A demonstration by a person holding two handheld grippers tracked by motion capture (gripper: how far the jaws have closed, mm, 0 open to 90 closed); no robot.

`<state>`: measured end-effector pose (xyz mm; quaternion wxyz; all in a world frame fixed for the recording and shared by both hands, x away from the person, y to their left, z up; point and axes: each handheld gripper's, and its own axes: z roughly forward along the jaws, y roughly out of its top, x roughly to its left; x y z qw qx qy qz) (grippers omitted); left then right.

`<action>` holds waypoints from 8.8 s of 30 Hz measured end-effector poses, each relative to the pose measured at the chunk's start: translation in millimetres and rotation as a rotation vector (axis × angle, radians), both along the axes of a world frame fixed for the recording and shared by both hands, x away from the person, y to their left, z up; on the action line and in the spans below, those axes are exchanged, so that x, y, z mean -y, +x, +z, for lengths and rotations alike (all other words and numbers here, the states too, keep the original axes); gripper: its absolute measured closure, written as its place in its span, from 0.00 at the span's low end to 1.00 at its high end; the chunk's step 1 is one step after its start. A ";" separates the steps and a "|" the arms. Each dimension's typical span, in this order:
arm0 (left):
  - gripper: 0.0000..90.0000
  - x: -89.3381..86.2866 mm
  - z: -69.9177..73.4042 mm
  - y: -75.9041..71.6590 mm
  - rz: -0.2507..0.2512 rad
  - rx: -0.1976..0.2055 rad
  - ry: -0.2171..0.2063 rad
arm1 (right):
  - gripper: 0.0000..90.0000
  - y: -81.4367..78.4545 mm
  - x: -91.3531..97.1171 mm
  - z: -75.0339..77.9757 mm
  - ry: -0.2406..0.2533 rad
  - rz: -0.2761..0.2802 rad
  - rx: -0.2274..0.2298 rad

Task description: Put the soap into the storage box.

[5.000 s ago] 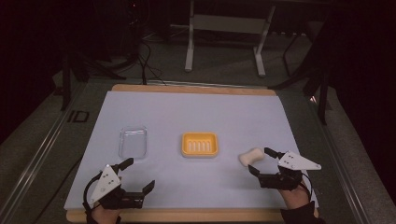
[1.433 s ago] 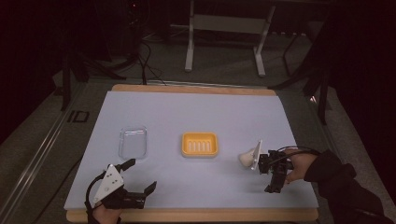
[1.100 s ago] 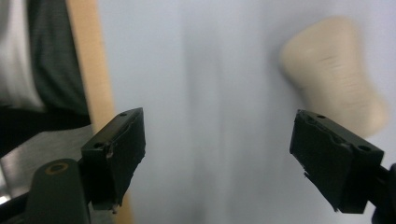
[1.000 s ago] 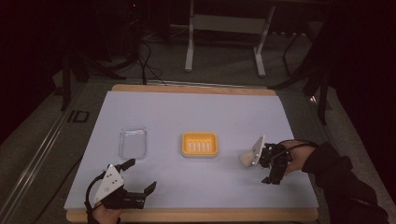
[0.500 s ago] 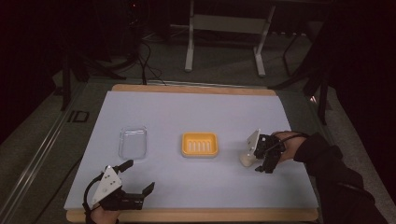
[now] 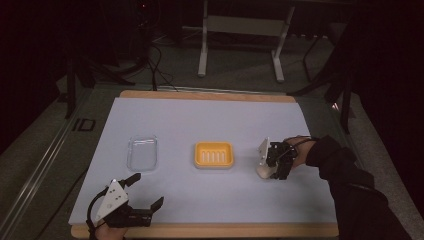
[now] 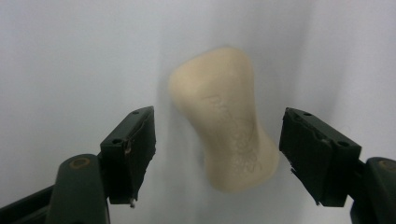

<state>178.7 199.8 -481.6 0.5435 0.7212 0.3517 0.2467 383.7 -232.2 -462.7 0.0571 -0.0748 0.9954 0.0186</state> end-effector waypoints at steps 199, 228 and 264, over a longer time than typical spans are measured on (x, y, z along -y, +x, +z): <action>0.01 13.5 0.1 -0.8 -0.106 0.035 0.044 | 0.49 54.6 -141.8 -6.6 0.316 -0.103 -0.074; 0.01 13.0 -0.5 0.0 -0.100 0.030 0.045 | 0.13 43.1 -99.9 24.3 0.395 -0.438 0.055; 0.01 14.1 -1.9 1.0 -0.104 0.018 0.046 | 0.15 -45.2 -18.2 8.8 0.759 -0.746 0.158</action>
